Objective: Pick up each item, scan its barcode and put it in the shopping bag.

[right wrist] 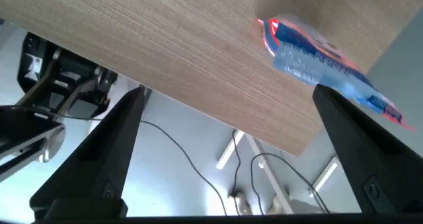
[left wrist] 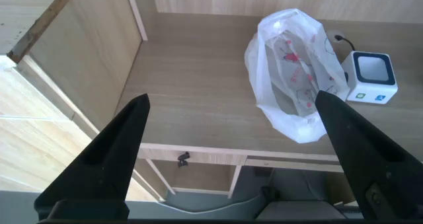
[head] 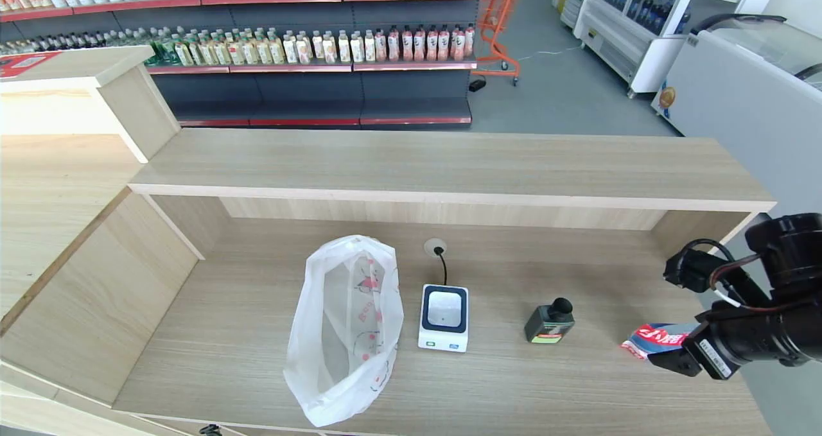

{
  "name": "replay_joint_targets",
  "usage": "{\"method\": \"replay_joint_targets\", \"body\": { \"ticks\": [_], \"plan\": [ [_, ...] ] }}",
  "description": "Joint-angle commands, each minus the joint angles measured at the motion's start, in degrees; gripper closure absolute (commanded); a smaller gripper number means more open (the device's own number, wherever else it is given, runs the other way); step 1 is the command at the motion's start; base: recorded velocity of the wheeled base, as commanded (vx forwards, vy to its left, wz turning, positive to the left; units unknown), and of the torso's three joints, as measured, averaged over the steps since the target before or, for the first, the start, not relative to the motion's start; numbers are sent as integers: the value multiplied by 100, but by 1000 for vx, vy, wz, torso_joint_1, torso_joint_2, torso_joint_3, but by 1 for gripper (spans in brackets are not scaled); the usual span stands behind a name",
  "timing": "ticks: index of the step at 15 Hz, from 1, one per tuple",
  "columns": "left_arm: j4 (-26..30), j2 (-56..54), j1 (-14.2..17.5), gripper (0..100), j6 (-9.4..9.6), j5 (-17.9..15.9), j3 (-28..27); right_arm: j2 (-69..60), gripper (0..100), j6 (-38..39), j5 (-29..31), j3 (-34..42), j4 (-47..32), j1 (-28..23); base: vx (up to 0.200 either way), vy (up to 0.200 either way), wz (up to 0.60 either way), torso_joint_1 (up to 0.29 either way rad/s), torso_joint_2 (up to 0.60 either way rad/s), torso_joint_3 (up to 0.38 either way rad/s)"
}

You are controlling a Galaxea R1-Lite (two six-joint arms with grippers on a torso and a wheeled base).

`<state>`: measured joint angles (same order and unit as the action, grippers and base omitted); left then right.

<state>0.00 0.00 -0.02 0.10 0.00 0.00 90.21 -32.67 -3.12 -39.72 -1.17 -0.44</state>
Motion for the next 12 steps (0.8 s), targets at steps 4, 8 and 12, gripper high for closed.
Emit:
{"method": "replay_joint_targets", "body": {
  "ticks": [4, 8, 12],
  "plan": [
    [0, 0, 2, 0, -1, 0, 0, 1886, 0, -1057, -866, -414, 926, 105, 0, 0, 0, 0, 0, 0],
    [0, 0, 2, 0, -1, 0, 0, 2783, 0, -1084, -1217, -607, 1901, 501, 0, 0, 0, 0, 0, 0],
    [0, 0, 2, 0, -1, 0, 0, 3539, 0, -1084, -1252, -810, 2947, 800, 0, 0, 0, 0, 0, 0]
  ]
}}
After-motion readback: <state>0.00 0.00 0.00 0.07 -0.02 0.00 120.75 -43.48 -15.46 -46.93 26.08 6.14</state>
